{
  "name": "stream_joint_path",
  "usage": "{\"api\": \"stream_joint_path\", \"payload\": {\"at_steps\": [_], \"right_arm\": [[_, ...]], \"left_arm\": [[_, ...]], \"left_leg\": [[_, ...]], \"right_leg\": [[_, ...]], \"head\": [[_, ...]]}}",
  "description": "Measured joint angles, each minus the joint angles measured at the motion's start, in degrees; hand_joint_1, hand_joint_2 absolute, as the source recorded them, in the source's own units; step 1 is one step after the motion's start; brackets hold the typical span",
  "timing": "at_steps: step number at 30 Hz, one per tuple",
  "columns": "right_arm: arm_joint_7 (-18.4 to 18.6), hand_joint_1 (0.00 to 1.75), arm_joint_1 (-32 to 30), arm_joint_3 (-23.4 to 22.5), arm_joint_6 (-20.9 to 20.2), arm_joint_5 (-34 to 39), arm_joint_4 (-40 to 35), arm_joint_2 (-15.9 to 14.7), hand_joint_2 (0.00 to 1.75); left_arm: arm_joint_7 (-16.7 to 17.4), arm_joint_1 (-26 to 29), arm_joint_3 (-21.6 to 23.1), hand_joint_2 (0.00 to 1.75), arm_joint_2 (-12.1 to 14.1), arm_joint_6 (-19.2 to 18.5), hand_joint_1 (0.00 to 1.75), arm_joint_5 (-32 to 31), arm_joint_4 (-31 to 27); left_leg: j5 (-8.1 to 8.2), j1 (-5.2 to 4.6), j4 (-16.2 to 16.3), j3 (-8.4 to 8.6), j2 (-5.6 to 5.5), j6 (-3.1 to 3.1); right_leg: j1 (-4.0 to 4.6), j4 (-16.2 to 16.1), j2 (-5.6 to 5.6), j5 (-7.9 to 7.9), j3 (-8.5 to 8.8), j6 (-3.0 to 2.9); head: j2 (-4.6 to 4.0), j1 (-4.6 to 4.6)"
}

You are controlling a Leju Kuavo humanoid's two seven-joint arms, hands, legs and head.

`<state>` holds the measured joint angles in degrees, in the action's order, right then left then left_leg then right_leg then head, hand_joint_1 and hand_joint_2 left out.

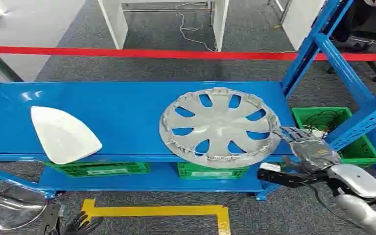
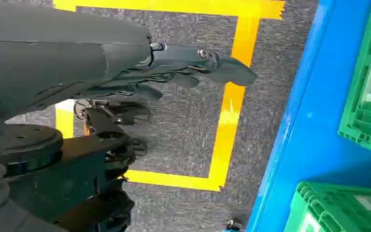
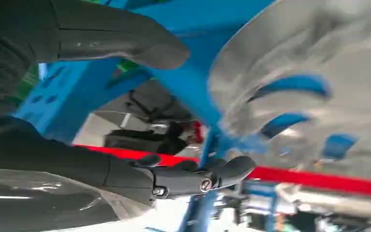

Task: Take the parts from the cabinet and place them on the table.

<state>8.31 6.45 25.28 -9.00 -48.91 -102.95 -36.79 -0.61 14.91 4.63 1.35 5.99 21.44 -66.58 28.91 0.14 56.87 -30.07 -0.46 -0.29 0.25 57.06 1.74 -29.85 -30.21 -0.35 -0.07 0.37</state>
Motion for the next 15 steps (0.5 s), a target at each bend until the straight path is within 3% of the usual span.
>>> {"api": "stream_joint_path", "payload": {"at_steps": [8,15], "right_arm": [[-1.1,0.0,7.9,11.6,-2.5,-2.3,4.3,0.1,1.75],[-2.2,0.0,12.8,18.6,-3.4,-2.3,6.6,0.3,1.75]], "left_arm": [[0.0,-3.0,0.1,1.75,-0.5,-0.9,0.0,-1.0,5.0],[-4.5,-7.6,0.1,1.75,-1.2,-2.5,0.0,-1.2,14.6]], "left_leg": [[0.0,0.0,0.0,-0.01,-0.07,0.0],[-0.02,0.0,0.0,-0.01,-0.07,0.0]], "right_leg": [[0.0,0.0,-0.05,0.0,0.0,0.0],[-0.01,0.0,-0.04,0.0,0.01,0.0]], "head": [[0.0,0.02],[0.0,0.0]]}}
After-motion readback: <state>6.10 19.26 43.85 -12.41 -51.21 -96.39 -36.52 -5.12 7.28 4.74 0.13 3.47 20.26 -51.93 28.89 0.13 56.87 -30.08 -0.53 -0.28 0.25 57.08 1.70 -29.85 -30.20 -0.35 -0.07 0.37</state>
